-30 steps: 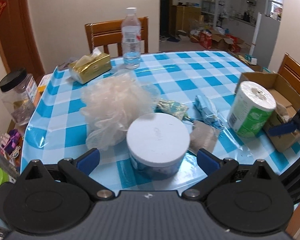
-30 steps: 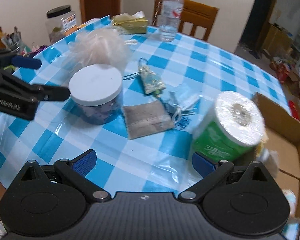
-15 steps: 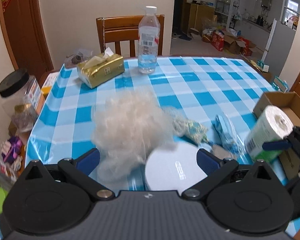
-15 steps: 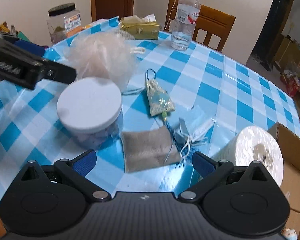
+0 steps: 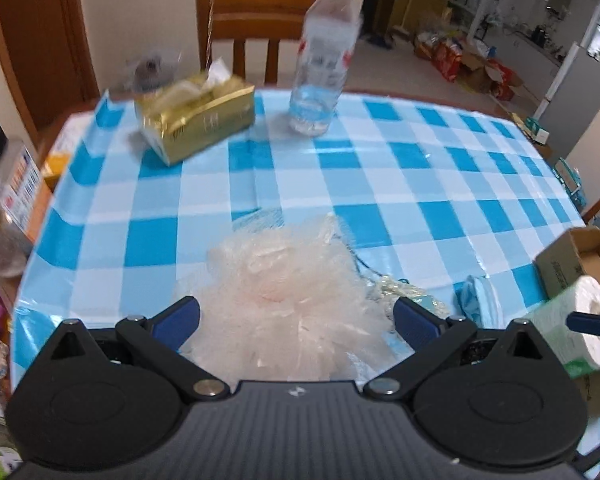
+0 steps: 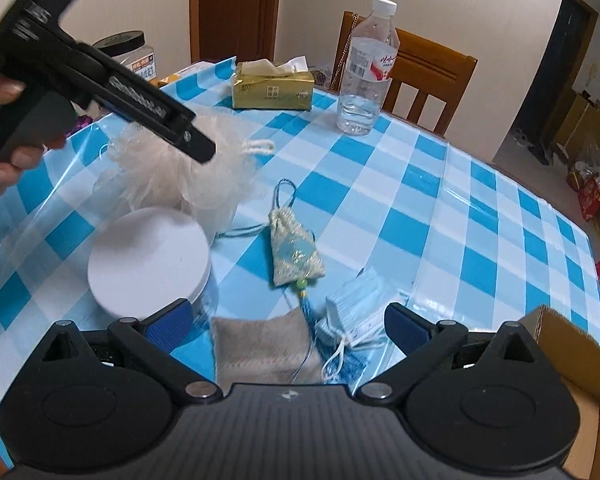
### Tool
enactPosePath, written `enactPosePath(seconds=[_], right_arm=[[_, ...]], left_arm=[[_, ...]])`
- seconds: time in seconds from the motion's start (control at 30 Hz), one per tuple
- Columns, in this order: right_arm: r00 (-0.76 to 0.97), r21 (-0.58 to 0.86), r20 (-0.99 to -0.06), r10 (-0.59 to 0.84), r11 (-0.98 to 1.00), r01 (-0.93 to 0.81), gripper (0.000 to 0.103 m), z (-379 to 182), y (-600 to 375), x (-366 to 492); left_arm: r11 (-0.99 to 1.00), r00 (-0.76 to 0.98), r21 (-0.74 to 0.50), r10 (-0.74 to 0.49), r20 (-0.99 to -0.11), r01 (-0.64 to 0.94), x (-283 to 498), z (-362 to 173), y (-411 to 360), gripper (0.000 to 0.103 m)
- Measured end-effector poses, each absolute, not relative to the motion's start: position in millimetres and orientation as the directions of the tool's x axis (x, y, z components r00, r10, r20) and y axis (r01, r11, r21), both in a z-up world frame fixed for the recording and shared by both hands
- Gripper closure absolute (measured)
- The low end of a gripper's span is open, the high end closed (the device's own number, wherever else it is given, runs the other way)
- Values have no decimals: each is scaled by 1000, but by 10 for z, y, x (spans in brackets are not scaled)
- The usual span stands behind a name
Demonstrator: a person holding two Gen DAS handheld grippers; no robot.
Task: Organize soft objects
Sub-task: 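Close the left gripper on the white mesh bath puff while the right closes on the blue sachet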
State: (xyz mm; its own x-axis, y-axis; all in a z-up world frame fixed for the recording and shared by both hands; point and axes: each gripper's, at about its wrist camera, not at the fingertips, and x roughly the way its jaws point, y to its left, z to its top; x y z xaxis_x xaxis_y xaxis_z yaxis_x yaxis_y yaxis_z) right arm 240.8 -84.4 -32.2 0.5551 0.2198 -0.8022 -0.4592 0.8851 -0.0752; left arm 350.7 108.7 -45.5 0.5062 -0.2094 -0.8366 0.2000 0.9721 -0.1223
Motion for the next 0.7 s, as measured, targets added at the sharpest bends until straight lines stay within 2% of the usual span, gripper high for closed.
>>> enactPosePath(seconds=[0.23, 0.57, 0.63, 0.7], right_arm=[[541, -66, -808, 232, 878, -475, 0, -305, -870, 2666], [469, -91, -858, 211, 836, -541, 0, -471, -756, 3220], [452, -83, -866, 211, 832, -548, 1, -532, -727, 3335], [437, -88, -874, 212, 815, -572, 8, -593, -678, 3421]], left_arm=[[975, 452, -125, -196, -870, 183, 3695, -678, 1101, 1], [974, 436, -102, -184, -881, 204, 3777, -730, 1046, 1], [974, 439, -102, -182, -880, 200, 3777, -727, 1047, 1], [975, 439, -101, -180, -880, 197, 3785, -731, 1046, 1]])
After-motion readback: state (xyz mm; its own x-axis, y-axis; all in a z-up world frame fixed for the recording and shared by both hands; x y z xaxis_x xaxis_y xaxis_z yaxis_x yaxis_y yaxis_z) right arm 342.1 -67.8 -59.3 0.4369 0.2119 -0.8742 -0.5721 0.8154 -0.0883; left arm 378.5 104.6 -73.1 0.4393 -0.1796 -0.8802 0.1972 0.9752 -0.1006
